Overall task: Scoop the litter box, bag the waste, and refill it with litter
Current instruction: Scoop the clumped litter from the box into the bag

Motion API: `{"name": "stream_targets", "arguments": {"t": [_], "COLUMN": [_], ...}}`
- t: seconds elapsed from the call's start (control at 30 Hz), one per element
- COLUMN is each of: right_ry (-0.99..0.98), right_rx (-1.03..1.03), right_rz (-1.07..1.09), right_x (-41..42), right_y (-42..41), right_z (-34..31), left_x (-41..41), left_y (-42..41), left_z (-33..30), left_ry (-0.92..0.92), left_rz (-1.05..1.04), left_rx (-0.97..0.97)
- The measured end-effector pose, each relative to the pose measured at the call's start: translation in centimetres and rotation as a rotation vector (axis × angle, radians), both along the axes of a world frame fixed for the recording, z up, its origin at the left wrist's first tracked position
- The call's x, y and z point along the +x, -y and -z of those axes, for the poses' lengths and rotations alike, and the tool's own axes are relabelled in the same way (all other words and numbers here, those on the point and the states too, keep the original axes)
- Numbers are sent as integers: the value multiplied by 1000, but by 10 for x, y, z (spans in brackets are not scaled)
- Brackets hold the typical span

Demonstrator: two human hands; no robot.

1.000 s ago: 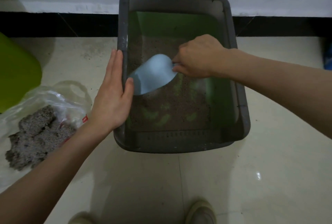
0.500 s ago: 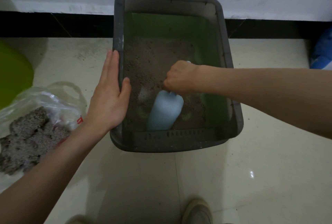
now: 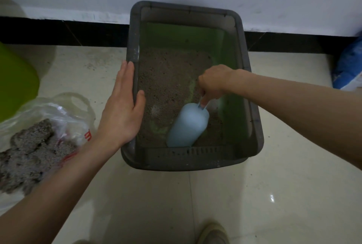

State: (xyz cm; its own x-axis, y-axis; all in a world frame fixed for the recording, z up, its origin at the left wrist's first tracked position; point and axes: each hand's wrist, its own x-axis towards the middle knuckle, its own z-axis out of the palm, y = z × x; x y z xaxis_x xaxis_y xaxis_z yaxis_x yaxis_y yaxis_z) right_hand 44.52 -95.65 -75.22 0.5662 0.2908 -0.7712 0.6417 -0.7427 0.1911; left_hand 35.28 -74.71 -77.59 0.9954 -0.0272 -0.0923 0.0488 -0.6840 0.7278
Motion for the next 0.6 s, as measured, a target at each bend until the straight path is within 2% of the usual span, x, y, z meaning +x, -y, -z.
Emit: {"name": "stream_targets", "arguments": {"t": [0.13, 0.27, 0.37, 0.47, 0.6], "right_ry": [35, 70, 95, 197, 442], "right_rx": [-13, -194, -286, -246, -167], "right_rz": [-76, -237, -241, -223, -273], "right_x": [0, 4, 7, 13, 32], "right_y": [-6, -12, -10, -15, -23], "right_z": [-2, -6, 1, -3, -25], "left_x": [0, 0, 0, -1, -1], "left_y": [0, 0, 0, 1, 1], "left_z": [1, 0, 0, 0, -1], "left_ry": [-5, -16, -14, -17, -19], "left_rz": [0, -10, -9, -11, -13], "left_rx": [-5, -4, -10, -16, -7]}}
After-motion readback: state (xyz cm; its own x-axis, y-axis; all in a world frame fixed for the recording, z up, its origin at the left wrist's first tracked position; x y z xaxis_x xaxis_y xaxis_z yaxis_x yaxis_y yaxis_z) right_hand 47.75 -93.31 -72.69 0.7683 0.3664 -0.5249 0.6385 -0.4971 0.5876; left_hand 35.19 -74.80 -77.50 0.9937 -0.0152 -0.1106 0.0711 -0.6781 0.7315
